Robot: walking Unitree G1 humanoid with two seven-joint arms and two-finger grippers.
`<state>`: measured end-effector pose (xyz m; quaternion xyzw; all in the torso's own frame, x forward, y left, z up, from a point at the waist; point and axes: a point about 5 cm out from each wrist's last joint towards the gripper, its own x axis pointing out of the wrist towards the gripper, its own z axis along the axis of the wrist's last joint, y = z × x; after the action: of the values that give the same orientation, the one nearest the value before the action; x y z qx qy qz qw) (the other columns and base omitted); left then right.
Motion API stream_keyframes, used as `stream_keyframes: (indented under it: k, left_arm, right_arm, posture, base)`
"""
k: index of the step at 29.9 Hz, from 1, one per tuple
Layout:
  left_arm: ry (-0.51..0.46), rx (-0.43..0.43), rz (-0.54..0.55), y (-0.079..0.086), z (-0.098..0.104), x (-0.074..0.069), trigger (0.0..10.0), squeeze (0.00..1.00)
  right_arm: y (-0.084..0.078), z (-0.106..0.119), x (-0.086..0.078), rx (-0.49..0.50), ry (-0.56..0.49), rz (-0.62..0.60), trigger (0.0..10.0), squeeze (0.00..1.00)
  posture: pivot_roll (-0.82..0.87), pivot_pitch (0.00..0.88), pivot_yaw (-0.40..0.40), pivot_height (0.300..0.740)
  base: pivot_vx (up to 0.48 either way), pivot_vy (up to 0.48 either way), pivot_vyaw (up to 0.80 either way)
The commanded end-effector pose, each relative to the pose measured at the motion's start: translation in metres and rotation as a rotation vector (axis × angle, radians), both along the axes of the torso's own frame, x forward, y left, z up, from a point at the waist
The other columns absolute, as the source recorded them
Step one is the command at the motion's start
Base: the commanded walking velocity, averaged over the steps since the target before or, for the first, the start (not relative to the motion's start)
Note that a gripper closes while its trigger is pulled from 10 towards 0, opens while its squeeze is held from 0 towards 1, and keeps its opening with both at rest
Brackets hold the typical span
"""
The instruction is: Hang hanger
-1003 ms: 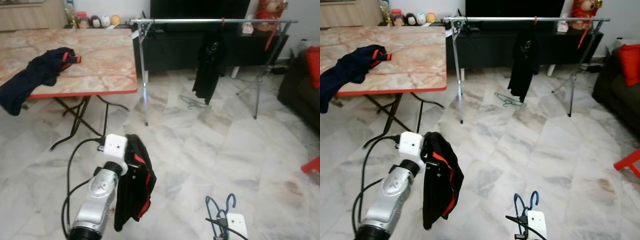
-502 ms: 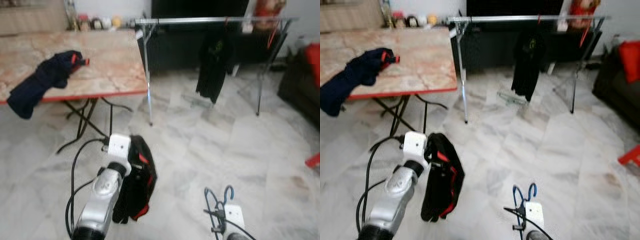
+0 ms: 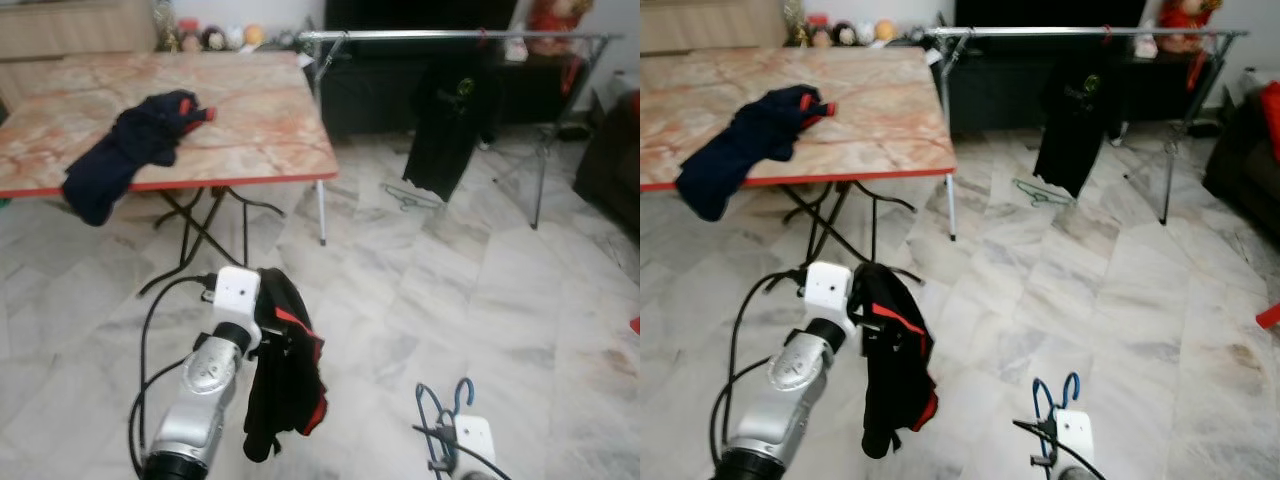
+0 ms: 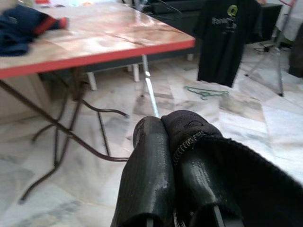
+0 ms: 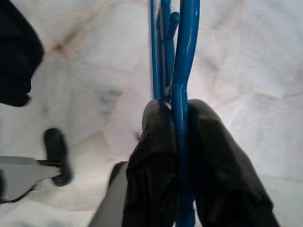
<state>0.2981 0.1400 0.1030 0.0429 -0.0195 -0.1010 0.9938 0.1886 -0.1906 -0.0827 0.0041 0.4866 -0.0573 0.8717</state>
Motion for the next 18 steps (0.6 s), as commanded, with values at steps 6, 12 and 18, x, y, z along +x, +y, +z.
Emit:
stream_keyframes:
  k: [6,12,18]
  left_arm:
    - [-0.051,0.014,-0.023,-0.0089,0.0102,0.0012,10.0,0.0]
    - [-0.056,-0.001,-0.026,-0.011,0.0101,-0.0001,10.0,0.0]
    - [-0.043,-0.013,-0.039,-0.013,0.01,0.0003,10.0,0.0]
  right_arm:
    - [-0.0057,-0.0009,-0.0035,-0.007,0.007,-0.009,10.0,0.0]
    - [-0.0059,-0.0011,-0.0039,-0.008,0.008,-0.009,10.0,0.0]
    - [-0.0059,-0.0011,-0.004,-0.008,0.009,-0.006,10.0,0.0]
  posture:
    - [0.0,0.0,-0.047,0.74]
    - [0.01,0.0,-0.048,0.74]
    - [0.01,0.0,-0.05,0.74]
  base:
    - [0.0,0.133,0.0]
    - [0.0,0.0,0.0]
    - [0.0,0.0,0.0]
